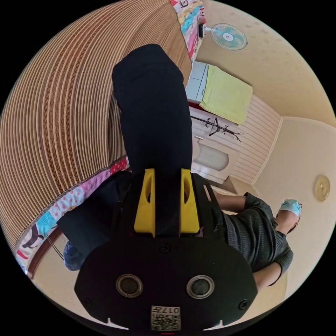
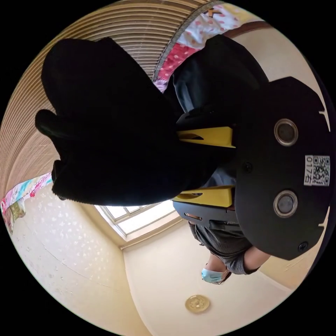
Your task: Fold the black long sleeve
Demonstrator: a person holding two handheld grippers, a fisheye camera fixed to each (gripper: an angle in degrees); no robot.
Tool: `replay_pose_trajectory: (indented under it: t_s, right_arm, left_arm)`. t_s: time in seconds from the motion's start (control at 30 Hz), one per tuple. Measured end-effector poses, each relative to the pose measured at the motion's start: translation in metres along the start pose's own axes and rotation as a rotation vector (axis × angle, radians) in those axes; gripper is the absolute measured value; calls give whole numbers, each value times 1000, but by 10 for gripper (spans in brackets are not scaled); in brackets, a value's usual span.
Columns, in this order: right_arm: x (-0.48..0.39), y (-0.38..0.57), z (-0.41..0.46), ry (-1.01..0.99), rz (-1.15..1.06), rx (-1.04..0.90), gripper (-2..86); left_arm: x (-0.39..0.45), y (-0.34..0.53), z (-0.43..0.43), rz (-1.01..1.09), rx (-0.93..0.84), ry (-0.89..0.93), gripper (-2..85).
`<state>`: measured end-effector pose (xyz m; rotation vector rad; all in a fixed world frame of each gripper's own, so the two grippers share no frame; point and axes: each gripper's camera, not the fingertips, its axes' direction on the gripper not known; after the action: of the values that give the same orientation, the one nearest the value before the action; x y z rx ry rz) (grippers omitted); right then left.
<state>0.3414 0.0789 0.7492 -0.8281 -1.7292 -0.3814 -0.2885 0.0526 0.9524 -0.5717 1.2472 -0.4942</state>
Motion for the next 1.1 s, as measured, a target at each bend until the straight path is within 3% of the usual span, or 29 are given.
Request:
replay_pose_trajectory:
  t_s: [0.13, 0.37, 0.6, 0.83, 1.1]
  right_arm:
    - [-59, -16, 11, 63, -101, 21, 183]
    - [-156, -22, 69, 239, -159, -14, 183]
    - [-165, -7, 97, 311, -56, -22, 183]
    - [-192, -13, 64, 311, -40, -30, 182]
    - [-262, -28, -19, 357, -162, -77, 188]
  left_arm:
    - [24, 11, -22, 130, -1, -42, 105]
    - [29, 67, -53, 393, -104, 56, 105]
    - [-32, 107, -10, 411, -288, 135, 102]
    - [-35, 109, 33, 435, -239, 80, 101]
    - [16, 67, 126, 487, -149, -138, 101]
